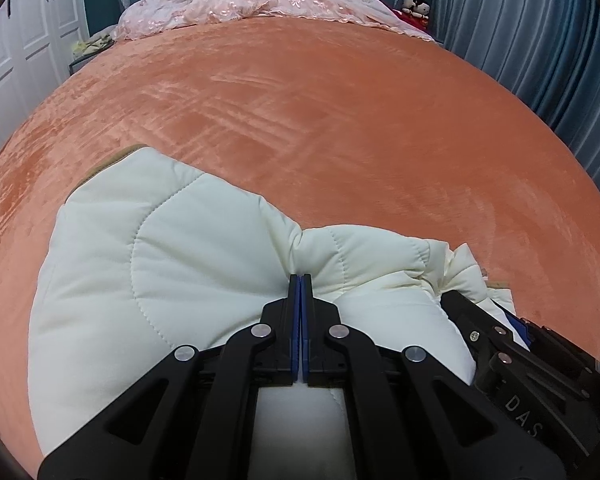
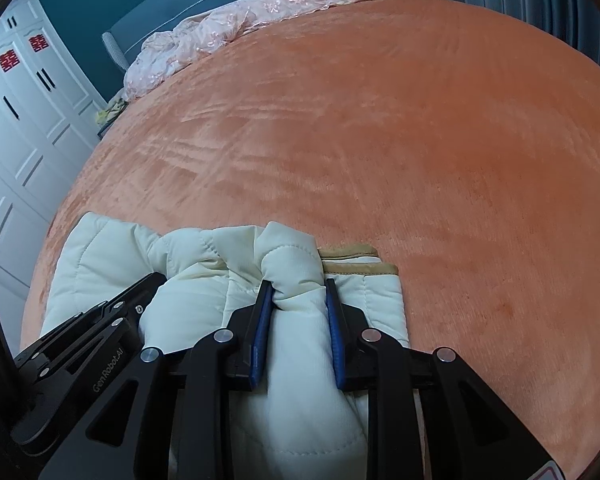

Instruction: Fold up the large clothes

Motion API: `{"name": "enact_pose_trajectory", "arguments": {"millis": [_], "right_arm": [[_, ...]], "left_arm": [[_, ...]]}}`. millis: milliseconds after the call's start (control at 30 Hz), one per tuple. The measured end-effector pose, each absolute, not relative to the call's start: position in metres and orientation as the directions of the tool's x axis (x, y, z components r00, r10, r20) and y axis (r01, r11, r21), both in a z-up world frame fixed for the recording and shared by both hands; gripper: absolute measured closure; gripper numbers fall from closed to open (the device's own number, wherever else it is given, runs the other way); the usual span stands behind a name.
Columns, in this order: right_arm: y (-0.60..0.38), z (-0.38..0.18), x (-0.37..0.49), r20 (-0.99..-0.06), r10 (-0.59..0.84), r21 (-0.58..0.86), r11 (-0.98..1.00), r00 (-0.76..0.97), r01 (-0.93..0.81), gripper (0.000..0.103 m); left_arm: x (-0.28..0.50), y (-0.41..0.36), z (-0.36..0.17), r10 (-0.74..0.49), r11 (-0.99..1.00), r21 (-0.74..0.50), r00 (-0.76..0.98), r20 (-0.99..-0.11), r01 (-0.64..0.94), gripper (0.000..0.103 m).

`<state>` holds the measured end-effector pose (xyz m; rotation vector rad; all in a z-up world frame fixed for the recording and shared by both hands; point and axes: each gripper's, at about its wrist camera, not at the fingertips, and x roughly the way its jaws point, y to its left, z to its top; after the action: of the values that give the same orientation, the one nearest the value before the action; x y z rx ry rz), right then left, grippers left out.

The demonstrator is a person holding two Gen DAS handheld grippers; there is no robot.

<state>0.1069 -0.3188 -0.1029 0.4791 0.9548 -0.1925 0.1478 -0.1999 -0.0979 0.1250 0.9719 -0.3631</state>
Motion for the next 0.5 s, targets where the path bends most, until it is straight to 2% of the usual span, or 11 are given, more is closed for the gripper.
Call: {"name": "enact_pose_trajectory", "arguments": {"millis": [233, 300, 367, 400, 467, 500], "right_arm": [[-0.32, -0.101, 0.106, -0.808, 0.062, 0.328, 0.873, 0.586, 0.36, 0.081], [-0.327, -0.097, 0.101, -0.788, 0.101, 0.382, 0.854, 0.608, 0.353, 0.079], [-0.336, -0.088, 0.093, -0.78, 0.135, 0.429, 0.827, 0.611, 0.364, 0.073], [-0.34, -0.08, 0.086, -0.779, 0.13, 0.436, 0.815, 0.614, 0.381, 0.063], [-0.345, -0.065, 0.067, -0.767, 0.09, 0.433, 0.804, 0.635, 0.409, 0.041], [-0.346, -0.059, 0.057, -0.769, 0.061, 0.415, 0.805, 0.637, 0.424, 0.029]], "left_arm": [[0.148, -0.201, -0.095, -0.236, 0.933, -0.046, 0.513, -0.825, 0.356, 0.103], [0.147, -0.195, -0.088, -0.271, 0.929, -0.089, 0.495, -0.825, 0.36, 0.103], [0.146, -0.18, -0.075, -0.316, 0.926, -0.158, 0.473, -0.823, 0.343, 0.102], [0.142, -0.168, -0.064, -0.329, 0.93, -0.19, 0.482, -0.812, 0.314, 0.098], [0.128, -0.135, -0.041, -0.287, 0.956, -0.197, 0.55, -0.784, 0.219, 0.08], [0.121, -0.12, -0.033, -0.277, 0.961, -0.208, 0.577, -0.768, 0.184, 0.056]]}}
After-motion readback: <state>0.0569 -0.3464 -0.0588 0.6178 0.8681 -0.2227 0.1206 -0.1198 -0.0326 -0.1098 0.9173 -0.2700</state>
